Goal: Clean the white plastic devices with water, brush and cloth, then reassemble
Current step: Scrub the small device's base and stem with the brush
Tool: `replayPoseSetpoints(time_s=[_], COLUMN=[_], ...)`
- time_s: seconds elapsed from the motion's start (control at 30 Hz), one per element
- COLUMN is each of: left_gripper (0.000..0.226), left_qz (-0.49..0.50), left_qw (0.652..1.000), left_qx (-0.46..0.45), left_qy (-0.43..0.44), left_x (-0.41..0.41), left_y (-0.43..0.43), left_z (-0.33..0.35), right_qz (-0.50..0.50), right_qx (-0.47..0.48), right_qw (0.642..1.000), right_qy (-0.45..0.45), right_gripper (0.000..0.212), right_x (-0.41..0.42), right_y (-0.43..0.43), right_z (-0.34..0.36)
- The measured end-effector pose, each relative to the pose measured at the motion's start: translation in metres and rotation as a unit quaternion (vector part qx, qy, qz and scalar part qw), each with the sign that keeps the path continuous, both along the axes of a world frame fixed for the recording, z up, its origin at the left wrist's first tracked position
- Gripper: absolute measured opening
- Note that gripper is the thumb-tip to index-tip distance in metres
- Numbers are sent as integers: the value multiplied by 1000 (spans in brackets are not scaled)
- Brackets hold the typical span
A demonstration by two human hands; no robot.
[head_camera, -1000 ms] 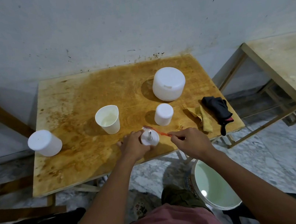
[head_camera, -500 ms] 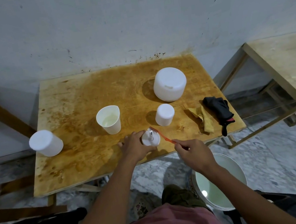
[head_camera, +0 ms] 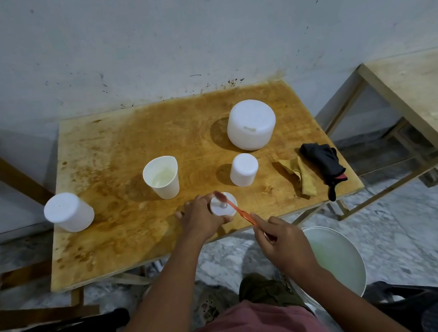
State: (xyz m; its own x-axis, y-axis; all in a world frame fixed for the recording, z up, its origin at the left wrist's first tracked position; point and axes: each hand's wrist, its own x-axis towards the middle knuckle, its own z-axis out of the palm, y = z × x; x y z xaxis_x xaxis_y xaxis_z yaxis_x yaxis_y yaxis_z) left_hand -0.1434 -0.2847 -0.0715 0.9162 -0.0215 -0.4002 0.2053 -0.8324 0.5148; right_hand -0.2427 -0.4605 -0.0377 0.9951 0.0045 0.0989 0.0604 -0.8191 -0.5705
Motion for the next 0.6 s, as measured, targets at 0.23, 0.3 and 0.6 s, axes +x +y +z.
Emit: replayPoseSetpoints(time_s=[0.23, 0.3, 0.6], left_gripper=[61, 62, 71], left_qz=[3, 4, 3], left_qw=[1000, 1000, 1000], left_qx=[-4, -3, 2], left_qy=[-1, -2, 1], left_x=[-1, 0, 1], left_y=[0, -1, 0], left_z=[1, -1, -4], right_qz=[32, 25, 0], right_qx=[-73, -75, -29], right_qw=[996, 996, 1000], right_qy=[-32, -36, 6], right_gripper=[41, 41, 40], right_x=[-1, 1, 9], right_y=[0, 2, 4], right_z=[-5, -5, 3])
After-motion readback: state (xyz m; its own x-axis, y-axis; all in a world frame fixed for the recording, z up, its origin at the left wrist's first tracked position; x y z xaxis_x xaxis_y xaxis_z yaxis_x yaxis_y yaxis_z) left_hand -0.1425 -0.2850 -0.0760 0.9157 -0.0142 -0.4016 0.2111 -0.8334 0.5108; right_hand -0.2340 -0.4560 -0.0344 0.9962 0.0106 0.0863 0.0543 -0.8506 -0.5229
